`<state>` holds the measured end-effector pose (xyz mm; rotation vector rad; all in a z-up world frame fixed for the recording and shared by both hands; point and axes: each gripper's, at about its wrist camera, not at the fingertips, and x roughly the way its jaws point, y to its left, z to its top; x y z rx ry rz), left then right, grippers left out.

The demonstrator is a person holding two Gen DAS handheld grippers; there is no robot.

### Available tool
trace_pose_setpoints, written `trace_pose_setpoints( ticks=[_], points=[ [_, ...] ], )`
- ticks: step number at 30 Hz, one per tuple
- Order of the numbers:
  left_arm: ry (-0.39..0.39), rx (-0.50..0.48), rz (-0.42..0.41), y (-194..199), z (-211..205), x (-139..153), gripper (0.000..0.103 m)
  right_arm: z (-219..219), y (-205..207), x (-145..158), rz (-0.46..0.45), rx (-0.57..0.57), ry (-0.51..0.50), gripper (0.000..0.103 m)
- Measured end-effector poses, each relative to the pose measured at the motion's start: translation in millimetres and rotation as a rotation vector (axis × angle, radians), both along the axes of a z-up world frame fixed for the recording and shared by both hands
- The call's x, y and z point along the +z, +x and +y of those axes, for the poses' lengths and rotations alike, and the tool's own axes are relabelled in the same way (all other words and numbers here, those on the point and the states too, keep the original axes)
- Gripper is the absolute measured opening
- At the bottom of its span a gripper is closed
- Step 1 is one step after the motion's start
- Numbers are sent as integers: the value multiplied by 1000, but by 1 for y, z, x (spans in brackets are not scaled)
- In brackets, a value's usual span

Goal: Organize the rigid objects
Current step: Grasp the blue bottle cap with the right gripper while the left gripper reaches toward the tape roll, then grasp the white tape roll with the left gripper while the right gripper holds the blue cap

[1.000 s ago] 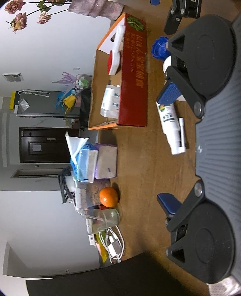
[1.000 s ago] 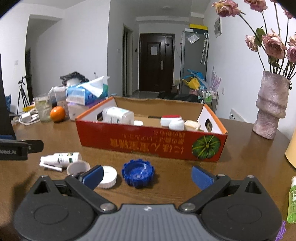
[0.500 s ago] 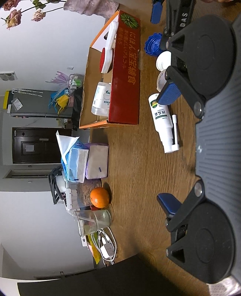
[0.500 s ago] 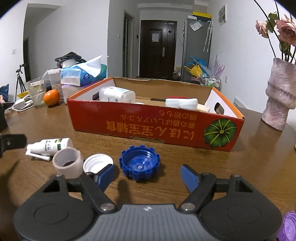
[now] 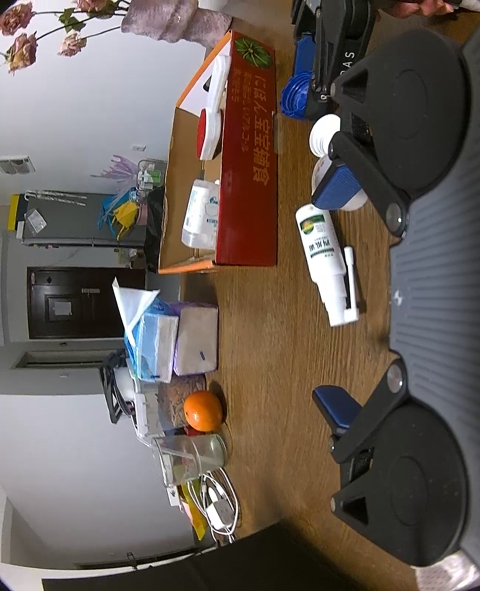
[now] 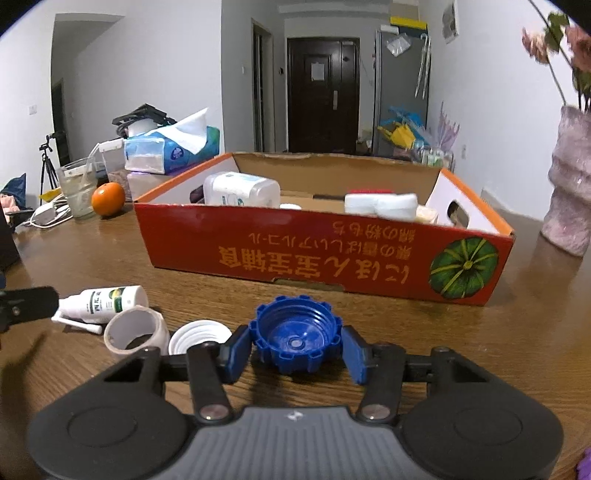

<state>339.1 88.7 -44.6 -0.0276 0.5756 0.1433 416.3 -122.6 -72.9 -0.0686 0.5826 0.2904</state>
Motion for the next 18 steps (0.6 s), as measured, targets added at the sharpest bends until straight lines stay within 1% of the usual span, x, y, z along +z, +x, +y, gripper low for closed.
trace_pose_setpoints(
  ticks=[3, 9, 16, 18],
  points=[
    [13, -12, -10, 0, -8, -1, 103, -2, -5, 3, -21, -10, -5, 52],
    [14, -53, -25, 3, -27, -3, 103, -12, -10, 7, -39, -30, 4, 52],
    [50, -95, -3, 12, -57, -12, 103, -31, -14, 10, -50, -51, 11, 52],
    [46, -104, 8, 15, -61, -14, 101, -36, -16, 11, -55, -59, 13, 52]
  ],
)
